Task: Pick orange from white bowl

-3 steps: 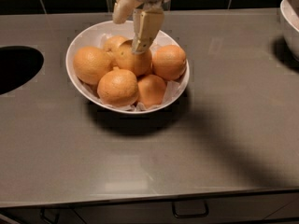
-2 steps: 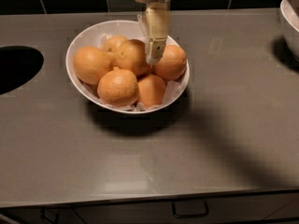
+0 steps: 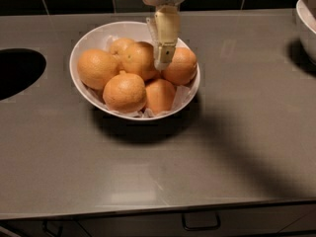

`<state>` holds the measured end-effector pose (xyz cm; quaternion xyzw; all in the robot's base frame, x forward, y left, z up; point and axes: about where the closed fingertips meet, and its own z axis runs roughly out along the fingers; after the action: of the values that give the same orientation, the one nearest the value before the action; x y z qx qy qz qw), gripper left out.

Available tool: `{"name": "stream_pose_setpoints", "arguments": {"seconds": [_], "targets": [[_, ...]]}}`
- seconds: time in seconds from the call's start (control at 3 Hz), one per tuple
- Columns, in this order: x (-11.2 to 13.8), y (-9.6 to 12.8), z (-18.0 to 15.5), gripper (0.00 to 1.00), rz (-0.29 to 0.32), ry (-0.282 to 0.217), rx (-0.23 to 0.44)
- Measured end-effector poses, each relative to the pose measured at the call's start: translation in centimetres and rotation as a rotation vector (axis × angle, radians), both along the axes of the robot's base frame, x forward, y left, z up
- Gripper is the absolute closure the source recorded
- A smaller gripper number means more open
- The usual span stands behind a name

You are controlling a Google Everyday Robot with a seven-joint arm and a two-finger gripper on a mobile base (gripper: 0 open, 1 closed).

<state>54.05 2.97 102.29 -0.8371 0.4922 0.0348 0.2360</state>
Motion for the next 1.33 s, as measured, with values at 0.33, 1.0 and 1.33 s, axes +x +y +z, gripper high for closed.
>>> {"name": "stream_pose_setpoints", "arguments": {"seconds": [0.33, 1.0, 1.33], "targets": [[0.1, -0.1, -0.4, 0.16, -0.003, 0.01, -0.001], [0.2, -0.1, -1.6, 0.35, 0.0, 0.034, 0.003], [0.3, -0.1, -2.2, 0.47, 0.001, 0.05, 0.005]]}}
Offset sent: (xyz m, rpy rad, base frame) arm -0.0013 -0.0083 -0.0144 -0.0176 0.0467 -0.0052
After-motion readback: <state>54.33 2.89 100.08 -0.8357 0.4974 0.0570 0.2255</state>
